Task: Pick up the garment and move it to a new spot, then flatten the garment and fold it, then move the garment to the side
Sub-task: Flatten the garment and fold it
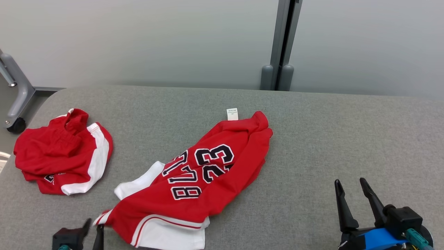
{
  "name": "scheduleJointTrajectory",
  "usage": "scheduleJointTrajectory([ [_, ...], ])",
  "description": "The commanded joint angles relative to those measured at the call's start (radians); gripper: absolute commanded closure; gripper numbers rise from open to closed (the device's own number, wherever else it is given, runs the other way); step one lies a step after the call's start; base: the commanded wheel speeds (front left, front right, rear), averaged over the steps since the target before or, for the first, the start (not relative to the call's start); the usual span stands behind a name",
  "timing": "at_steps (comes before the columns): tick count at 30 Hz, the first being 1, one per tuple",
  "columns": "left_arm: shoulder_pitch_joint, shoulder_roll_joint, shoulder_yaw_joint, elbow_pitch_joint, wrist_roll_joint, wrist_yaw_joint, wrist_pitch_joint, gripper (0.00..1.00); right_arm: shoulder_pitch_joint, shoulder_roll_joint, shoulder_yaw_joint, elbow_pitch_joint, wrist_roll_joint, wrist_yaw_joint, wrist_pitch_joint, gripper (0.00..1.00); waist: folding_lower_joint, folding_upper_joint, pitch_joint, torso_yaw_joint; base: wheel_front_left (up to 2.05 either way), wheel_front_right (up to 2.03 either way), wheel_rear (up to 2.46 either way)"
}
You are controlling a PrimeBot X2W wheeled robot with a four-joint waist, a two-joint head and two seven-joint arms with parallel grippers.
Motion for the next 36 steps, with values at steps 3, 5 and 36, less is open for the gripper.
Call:
scheduleJointTrajectory([
  [3, 0.015, -0.004, 0.024, -0.017, -0.008, 0.017, -0.043, 0.00, 0.016, -0.001, -0.001, 0.007, 0.006, 0.000, -0.004, 0.00, 0.0000, -0.0001, -0.004, -0.001, 0.00, 0.00, 0.00],
  [5, 0.016, -0.004, 0.041, -0.018, -0.009, 0.035, -0.064, 0.00, 0.016, -0.001, -0.004, 0.009, 0.004, 0.000, -0.003, 0.00, 0.0000, -0.0001, -0.006, 0.000, 0.00, 0.00, 0.00],
  [36, -0.021, -0.304, 0.290, -0.107, 0.238, -0.094, -0.271, 0.00, -0.068, -0.002, 0.012, 0.084, 0.010, 0.000, -0.004, 0.00, 0.0000, -0.0001, 0.034, -0.007, 0.00, 0.00, 0.00],
])
